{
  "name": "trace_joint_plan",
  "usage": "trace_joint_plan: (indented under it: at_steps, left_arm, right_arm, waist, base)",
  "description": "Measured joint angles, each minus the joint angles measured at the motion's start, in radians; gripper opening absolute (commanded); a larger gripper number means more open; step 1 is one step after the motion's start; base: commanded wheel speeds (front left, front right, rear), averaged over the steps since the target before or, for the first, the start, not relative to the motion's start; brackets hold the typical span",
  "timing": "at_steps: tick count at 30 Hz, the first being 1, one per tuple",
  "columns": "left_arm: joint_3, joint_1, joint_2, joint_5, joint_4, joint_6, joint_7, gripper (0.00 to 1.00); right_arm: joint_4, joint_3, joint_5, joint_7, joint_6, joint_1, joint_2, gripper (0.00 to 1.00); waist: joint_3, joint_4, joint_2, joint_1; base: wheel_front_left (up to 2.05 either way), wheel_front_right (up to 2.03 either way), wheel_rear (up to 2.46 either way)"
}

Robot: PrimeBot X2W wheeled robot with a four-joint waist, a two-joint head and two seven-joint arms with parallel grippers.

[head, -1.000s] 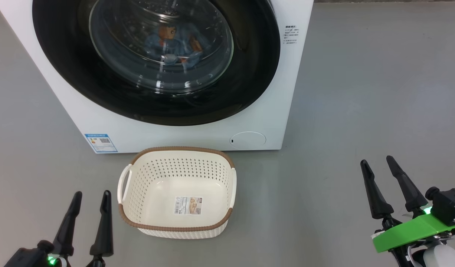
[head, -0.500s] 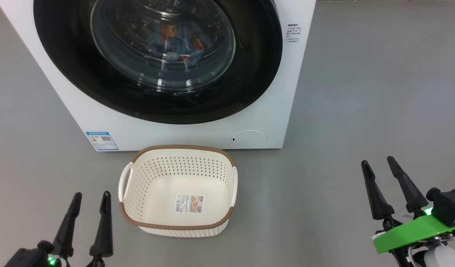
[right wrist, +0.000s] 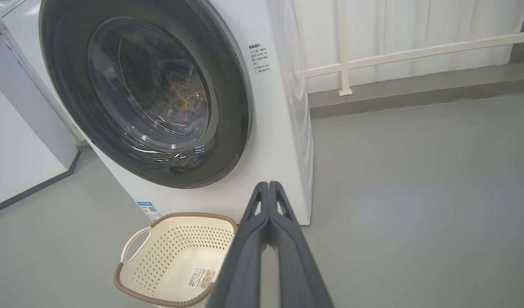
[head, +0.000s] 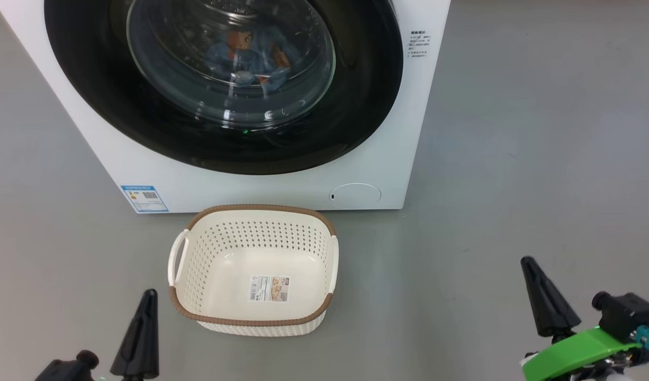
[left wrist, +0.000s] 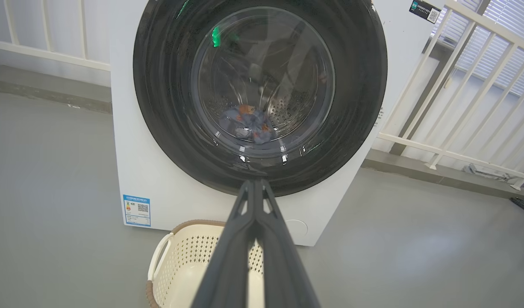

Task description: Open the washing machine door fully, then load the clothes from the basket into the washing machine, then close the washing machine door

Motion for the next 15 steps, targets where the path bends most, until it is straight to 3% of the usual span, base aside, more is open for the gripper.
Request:
trace_joint_plan:
  at_steps: [15]
  left_arm:
    - [0.004, 0.009, -0.006, -0.141, 0.023, 0.0, 0.034, 0.0]
  right_arm:
    - [0.006, -0.008, 0.139, 0.036, 0.0, 0.01, 0.016, 0.0]
  waist:
    - [-0.009, 0.0, 0.0, 0.0002]
  base:
    - [0.0, 0.0, 0.0]
